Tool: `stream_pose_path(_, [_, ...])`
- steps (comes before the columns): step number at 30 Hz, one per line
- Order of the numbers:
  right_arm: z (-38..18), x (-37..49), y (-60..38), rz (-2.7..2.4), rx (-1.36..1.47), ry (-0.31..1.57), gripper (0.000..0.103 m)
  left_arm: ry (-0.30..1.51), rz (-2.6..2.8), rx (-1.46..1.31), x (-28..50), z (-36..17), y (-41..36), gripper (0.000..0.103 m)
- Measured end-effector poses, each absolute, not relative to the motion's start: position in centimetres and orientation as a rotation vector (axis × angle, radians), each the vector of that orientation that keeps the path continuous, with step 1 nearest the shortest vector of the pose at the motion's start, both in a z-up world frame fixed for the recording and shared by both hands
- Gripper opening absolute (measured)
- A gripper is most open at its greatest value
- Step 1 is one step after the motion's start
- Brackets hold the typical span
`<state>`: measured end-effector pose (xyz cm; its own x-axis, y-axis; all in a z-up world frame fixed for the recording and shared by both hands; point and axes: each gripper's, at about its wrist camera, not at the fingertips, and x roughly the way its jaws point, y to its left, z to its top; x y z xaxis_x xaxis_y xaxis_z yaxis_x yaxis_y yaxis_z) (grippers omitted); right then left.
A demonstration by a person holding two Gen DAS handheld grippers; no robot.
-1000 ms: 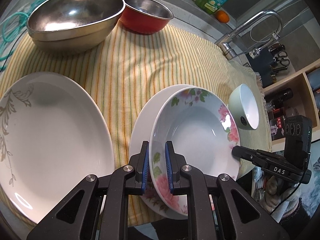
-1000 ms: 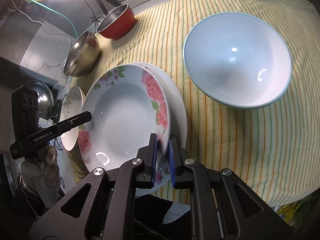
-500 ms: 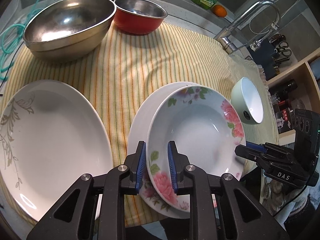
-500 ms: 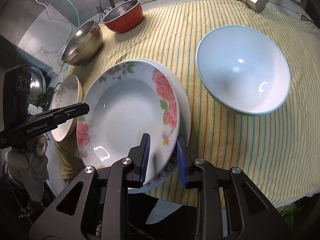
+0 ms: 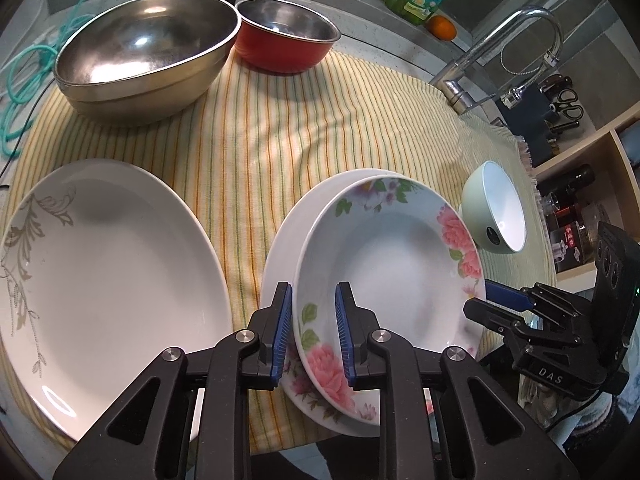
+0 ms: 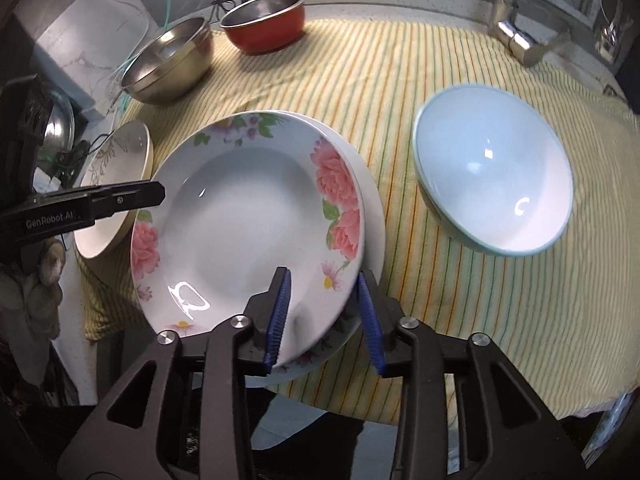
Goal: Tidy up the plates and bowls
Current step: 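Lower the rose-print plate onto the pink-flower plate and open both tools, then move both tools to the grey-leaf white plate and grasp its rim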
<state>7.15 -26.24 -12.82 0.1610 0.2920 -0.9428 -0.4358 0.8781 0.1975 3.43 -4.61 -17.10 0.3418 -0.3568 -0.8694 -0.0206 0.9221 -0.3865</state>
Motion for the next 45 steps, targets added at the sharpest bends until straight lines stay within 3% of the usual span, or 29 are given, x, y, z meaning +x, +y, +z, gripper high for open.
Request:
stream_pose_path(4, [-12.1, 7.0, -25.7, 0.530, -0.143, 1.285, 0.052, 1.197, -0.225, -0.368, 3.3, -16.8, -4.2, 0.019])
stream_pose_path(7, [-11.6, 7.0, -25.7, 0.522, -0.146, 1.269, 0.060, 1.178, -0.226, -0.373, 3.1, -16.1, -3.6, 0.029])
stream_pose_path(9, [-11.1, 7.0, -25.8, 0.525, -0.122, 1.261, 0.068, 1.161, -0.219, -0.375, 2.8, -15.6, -3.0, 0.046])
stream_pose_path(10, [-10.8, 7.1, -25.9, 0.530, -0.105, 1.255, 0.072, 1.150, -0.214, -0.381, 2.6, -15.3, -2.6, 0.050])
stream_pose_path(14, [-9.4, 7.3, -25.3, 0.575, -0.060, 1.219, 0.081, 1.122, -0.184, -0.390, 1.9, -14.4, -1.0, 0.052])
stream_pose_path(25, [-7.8, 7.7, -20.0, 0.717, -0.038, 1.182, 0.082, 1.057, -0.063, -0.453, -0.8, -13.0, 4.3, 0.052])
stream_pose_path(41, [-9.9, 10.0, -10.4, 0.883, -0.049, 1.227, 0.081, 1.028, 0.130, -0.580, -5.4, -15.1, 11.3, 0.052])
stream_pose_path(45, [-11.3, 10.6, -8.5, 0.894, -0.066, 1.265, 0.071, 1.033, 0.161, -0.591, -5.9, -16.0, 12.4, 0.052])
